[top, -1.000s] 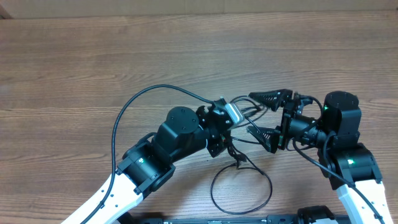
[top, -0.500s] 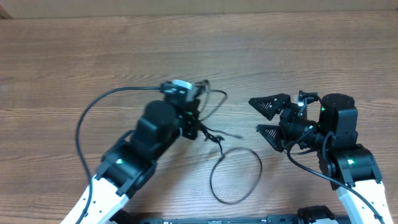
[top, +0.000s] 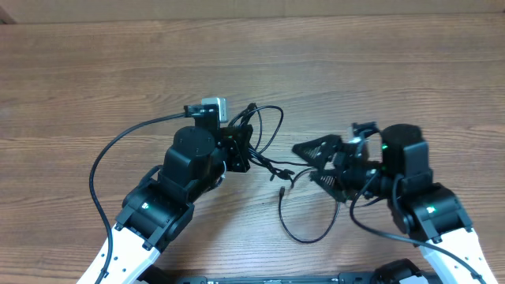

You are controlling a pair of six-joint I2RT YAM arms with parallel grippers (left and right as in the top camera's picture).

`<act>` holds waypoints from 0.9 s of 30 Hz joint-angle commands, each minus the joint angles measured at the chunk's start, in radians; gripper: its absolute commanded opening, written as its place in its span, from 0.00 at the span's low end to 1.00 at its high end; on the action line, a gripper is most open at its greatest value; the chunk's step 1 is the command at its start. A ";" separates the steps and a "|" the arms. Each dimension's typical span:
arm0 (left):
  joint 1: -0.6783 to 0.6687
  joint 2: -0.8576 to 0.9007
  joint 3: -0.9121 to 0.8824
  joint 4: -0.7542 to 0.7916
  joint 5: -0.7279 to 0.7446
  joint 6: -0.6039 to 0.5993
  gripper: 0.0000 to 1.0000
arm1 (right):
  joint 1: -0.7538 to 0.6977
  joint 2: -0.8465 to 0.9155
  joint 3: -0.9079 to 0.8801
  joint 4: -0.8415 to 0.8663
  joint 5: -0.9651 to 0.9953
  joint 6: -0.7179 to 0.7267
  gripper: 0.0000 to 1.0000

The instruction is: Untangle cables

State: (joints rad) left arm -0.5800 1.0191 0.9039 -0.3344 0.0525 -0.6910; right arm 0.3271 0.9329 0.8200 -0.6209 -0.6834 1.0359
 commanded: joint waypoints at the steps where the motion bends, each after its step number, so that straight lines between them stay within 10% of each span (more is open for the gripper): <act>1: 0.006 -0.014 0.010 0.000 0.005 -0.156 0.04 | 0.079 -0.014 0.012 0.006 0.115 0.012 1.00; 12: 0.006 -0.014 0.010 -0.130 -0.057 -0.816 0.04 | 0.240 -0.014 0.012 0.005 0.277 0.014 1.00; 27: 0.004 -0.013 0.010 -0.166 -0.047 -1.135 0.04 | 0.346 -0.004 0.011 0.021 0.362 -0.131 1.00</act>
State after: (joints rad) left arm -0.5800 1.0191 0.9035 -0.4927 0.0109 -1.6653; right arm 0.6537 0.9321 0.8200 -0.6125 -0.3443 0.9745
